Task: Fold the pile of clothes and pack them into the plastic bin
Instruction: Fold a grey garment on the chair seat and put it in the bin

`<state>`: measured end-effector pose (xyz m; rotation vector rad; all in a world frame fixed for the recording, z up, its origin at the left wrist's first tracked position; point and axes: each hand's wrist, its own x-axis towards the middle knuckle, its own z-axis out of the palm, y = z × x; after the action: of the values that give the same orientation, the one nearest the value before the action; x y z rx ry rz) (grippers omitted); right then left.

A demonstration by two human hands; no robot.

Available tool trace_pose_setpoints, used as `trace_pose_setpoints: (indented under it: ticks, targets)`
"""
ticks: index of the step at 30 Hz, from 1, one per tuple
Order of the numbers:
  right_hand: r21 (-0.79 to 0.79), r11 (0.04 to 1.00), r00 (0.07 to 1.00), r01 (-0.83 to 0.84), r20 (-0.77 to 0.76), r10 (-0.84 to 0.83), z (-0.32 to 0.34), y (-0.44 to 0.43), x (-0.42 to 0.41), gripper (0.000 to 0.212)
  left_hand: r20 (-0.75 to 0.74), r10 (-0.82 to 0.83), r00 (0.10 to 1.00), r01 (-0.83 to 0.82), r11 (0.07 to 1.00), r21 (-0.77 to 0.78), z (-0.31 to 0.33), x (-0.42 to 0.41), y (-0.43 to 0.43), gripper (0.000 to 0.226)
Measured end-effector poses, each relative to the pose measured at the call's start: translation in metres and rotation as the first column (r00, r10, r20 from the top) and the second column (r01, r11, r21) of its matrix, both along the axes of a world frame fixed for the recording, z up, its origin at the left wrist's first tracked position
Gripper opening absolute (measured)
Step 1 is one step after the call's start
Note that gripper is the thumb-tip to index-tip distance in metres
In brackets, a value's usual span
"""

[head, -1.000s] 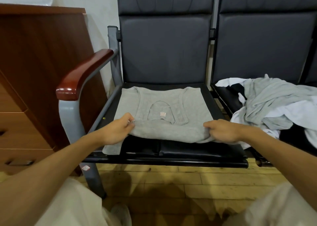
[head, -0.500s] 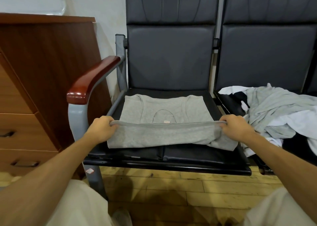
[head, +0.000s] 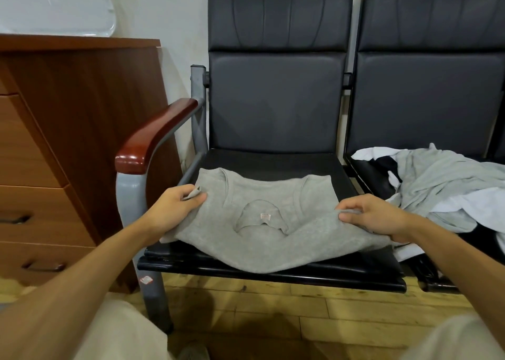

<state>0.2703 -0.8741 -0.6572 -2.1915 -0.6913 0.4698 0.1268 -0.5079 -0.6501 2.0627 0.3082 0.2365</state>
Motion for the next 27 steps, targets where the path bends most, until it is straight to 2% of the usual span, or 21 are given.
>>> trace_pose_setpoints:
  ticks: [4,8,11,15,23,27]
  targets:
    - [0.083,0.995,0.996,0.061,0.057,-0.066,0.003,0.008,-0.001,0.015,0.125,0.078,0.989,-0.072,0.996,-0.046,0.001,0.004,-0.001,0.019]
    - [0.166,0.974,0.984,0.152,0.064,-0.164,0.01,0.022,0.015,0.015,0.196,0.227,0.954,-0.215,0.973,-0.079,0.0,0.024,0.007,0.019]
    - [0.237,0.946,0.969,0.221,0.053,-0.239,0.019,0.031,0.038,0.013,0.223,0.309,0.924,-0.293,0.951,-0.102,0.003,0.049,0.021,0.019]
    - [0.244,0.93,0.941,0.276,0.128,-0.313,0.022,0.041,0.076,0.013,0.2,0.333,0.921,-0.327,0.943,-0.063,0.004,0.086,0.038,0.018]
    - [0.061,0.93,0.897,0.361,0.249,-0.365,-0.011,0.067,0.149,0.012,0.057,0.351,0.935,-0.353,0.935,0.042,-0.021,0.16,0.069,0.018]
    - [-0.14,0.894,0.873,0.426,0.324,-0.365,-0.043,0.076,0.174,0.008,-0.055,0.374,0.926,-0.362,0.92,0.149,-0.049,0.184,0.073,0.024]
